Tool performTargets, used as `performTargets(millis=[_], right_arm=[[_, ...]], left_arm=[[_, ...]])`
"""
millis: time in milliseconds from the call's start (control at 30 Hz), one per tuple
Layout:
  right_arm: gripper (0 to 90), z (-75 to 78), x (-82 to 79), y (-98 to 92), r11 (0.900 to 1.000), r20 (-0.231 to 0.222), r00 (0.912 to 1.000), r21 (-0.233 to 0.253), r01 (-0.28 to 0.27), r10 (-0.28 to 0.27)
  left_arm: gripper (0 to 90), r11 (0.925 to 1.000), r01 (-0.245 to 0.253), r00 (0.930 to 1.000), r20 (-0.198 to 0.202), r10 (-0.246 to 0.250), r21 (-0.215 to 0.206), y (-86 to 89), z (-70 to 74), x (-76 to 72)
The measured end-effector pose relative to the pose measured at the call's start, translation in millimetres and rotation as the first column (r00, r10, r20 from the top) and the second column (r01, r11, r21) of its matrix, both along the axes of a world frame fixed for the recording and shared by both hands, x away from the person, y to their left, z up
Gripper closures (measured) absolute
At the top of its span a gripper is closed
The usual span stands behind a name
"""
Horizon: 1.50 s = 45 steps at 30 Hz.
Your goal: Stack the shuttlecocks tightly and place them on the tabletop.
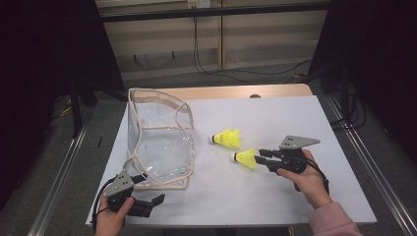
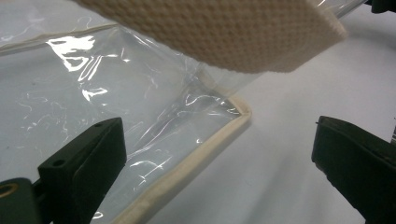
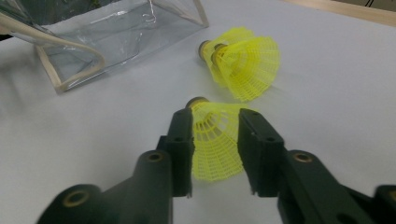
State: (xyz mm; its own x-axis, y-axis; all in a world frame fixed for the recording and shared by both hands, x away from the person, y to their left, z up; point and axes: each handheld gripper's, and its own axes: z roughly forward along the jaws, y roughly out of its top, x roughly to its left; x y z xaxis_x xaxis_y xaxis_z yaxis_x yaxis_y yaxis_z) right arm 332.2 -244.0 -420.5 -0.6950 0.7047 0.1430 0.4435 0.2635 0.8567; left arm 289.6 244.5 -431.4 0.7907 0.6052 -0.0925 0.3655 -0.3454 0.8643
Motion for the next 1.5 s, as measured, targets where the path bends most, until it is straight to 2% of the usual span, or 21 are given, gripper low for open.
performTargets(millis=[33,133,400,667,1133,1500], right_arm=[[55.0,0.5,-0.2,0.7,1.000,-0.002,1.0000,-0.001,0.003,-0.003],[51.6,1.4,-1.0,3.3,1.000,-0.009,0.9999,0.012,-0.014,0.014],[31.7,-4.0,0.2,10.4,0.999,-0.039,0.9986,0.004,-0.035,0.035],[23.6,-8.2,1.2,13.7,1.000,-0.058,0.9979,0.005,-0.029,0.030],[28.9,-15.4,2.8,16.5,0.999,-0.065,0.9972,-0.004,-0.035,0.035],[46.6,-18.5,3.0,19.9,1.000,-0.063,0.9977,-0.014,-0.026,0.025]], left_arm=[[3.0,1.0000,0.001,1.0000,0.001,-0.001,0.002,0.1,0.0,0.1],[2.9,1.0000,0.000,1.0000,0.001,0.000,0.001,0.0,0.0,0.0],[3.0,1.0000,0.003,1.0000,-0.001,-0.003,-0.001,-0.1,-0.3,0.1],[2.9,1.0000,0.002,1.0000,0.001,-0.002,-0.001,0.0,-0.2,0.1],[3.0,1.0000,0.003,1.0000,0.001,-0.003,0.000,0.0,-0.2,0.1],[3.0,1.0000,0.003,1.0000,0.000,-0.003,-0.001,-0.1,-0.3,0.1]])
